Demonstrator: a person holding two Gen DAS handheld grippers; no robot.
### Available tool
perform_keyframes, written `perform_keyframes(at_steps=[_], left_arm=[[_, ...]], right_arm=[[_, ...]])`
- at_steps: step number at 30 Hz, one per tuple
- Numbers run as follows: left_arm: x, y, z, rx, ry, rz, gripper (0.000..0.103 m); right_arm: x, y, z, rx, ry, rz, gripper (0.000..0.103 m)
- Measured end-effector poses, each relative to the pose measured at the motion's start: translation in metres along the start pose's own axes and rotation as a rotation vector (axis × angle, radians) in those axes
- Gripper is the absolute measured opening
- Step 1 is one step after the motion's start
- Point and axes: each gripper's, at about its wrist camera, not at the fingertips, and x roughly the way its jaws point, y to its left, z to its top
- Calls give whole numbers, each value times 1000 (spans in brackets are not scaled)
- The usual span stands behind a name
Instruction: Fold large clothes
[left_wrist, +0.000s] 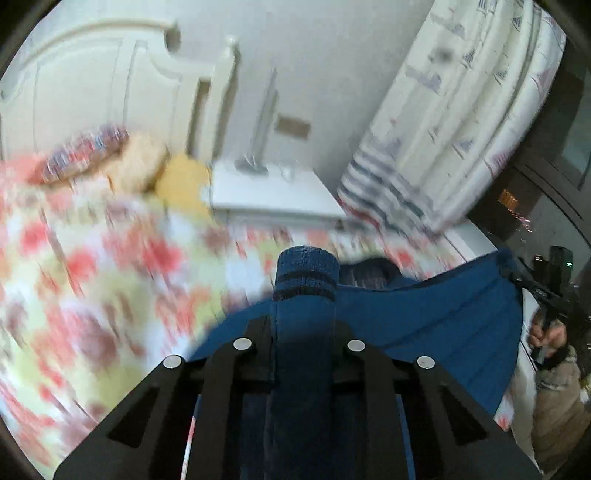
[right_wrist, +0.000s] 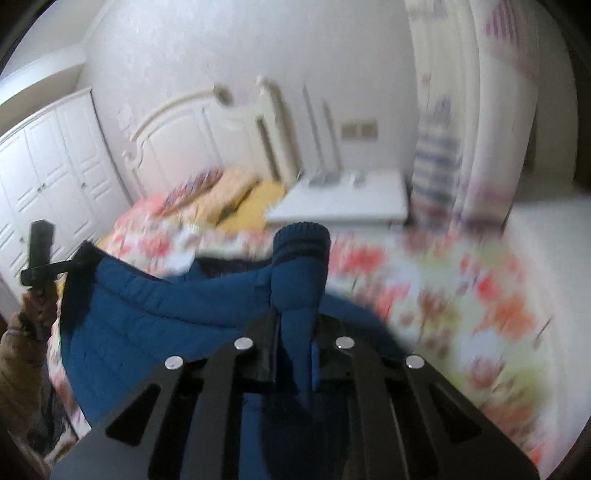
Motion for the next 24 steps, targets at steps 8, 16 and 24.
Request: perform_keyframes(at_steps=[8,16,24], left_arm=[[158,40,-4,-122,258,298,18],[156,63,-32,-229,176,304,50],[75,-19,6,-8,-153,433,99]], right_arm=[[165,-41,-21,162,332,-247,13],[165,-54,-39,204,269,-227,36],[103,30,5,9,113,-212,75]])
